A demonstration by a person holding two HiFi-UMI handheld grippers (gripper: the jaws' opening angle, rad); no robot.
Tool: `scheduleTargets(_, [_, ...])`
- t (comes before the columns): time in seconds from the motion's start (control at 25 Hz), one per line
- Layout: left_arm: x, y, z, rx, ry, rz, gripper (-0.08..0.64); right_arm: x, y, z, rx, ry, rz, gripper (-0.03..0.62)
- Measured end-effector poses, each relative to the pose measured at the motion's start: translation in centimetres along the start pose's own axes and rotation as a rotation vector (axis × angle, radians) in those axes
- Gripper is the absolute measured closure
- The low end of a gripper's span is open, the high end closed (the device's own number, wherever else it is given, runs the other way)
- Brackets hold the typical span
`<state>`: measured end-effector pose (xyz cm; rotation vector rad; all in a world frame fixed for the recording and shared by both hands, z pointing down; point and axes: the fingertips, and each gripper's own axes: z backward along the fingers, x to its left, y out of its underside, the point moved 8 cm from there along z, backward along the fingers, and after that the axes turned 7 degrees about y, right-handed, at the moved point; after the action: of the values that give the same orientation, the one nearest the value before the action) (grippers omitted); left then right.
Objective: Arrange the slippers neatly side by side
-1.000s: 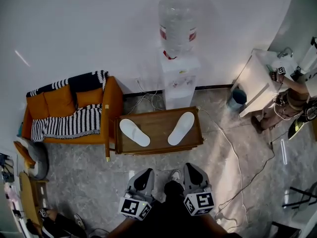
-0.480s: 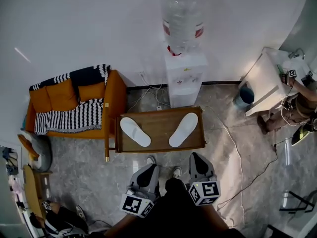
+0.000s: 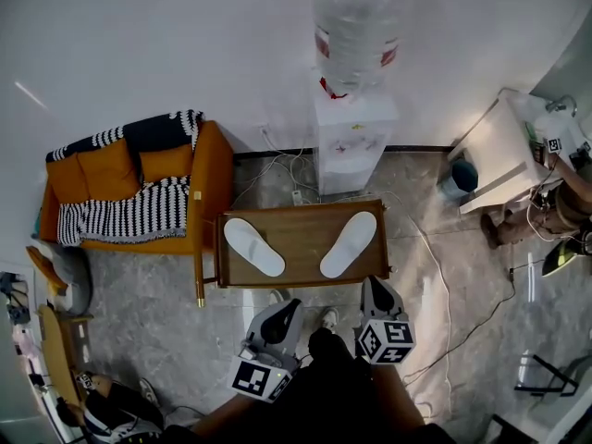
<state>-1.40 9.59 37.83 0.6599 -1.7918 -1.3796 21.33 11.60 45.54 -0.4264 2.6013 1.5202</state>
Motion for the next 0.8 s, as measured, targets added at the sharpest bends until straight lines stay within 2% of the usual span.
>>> scheduleTargets(0.28, [2.2, 0.8, -0.2, 0.023, 0.004, 0.018, 0.543, -1.1, 1.9, -6.0, 0.091, 0.058, -0.026, 0.578])
scheduleTargets(0.6, [3.6, 0.7, -0.8, 0.039, -0.001, 0.033, 0.543, -3.5, 5.9, -13.6, 0.237, 0.135, -0.061, 0.577])
scheduleTargets(0.8, [4.2, 1.0, -1.0, 0.033, -0.018, 0.037, 0.543, -5.0, 8.4, -17.8, 0.322, 0.164, -0.087, 0.512])
